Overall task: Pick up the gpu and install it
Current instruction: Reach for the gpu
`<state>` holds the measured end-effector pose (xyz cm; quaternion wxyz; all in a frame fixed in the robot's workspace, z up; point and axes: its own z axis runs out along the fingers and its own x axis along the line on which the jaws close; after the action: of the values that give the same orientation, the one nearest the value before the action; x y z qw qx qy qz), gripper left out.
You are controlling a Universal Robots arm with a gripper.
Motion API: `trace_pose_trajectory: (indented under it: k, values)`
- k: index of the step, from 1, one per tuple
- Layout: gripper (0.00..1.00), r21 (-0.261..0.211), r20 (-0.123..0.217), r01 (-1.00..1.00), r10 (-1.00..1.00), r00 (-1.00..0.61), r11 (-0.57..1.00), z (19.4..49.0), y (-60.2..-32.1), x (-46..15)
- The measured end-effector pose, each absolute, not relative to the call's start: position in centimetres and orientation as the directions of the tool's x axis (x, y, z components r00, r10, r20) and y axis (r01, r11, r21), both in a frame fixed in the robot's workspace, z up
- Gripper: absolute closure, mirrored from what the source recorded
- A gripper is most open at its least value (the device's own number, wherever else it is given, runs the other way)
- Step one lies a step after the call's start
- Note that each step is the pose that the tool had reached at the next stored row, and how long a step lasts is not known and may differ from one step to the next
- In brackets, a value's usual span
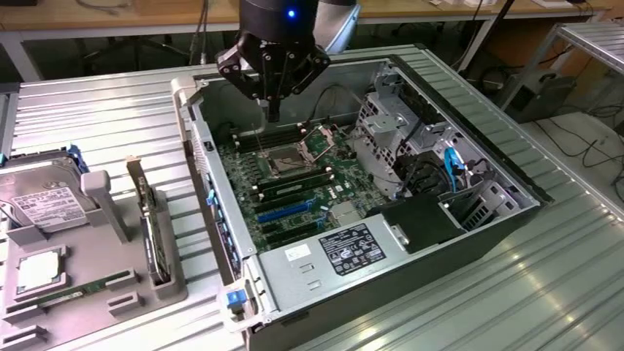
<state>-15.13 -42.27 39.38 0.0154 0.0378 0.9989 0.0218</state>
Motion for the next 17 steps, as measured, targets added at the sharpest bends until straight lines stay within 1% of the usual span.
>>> trace_pose_trajectory:
  k: [4,17]
  values:
    - [0.89,0.045,-0.029,0.075,0.076,-0.997,0.996,39.4,-43.0,-17.7]
    - [0.89,0.045,-0.029,0.075,0.076,-0.997,0.996,38.9,-44.2,-23.3]
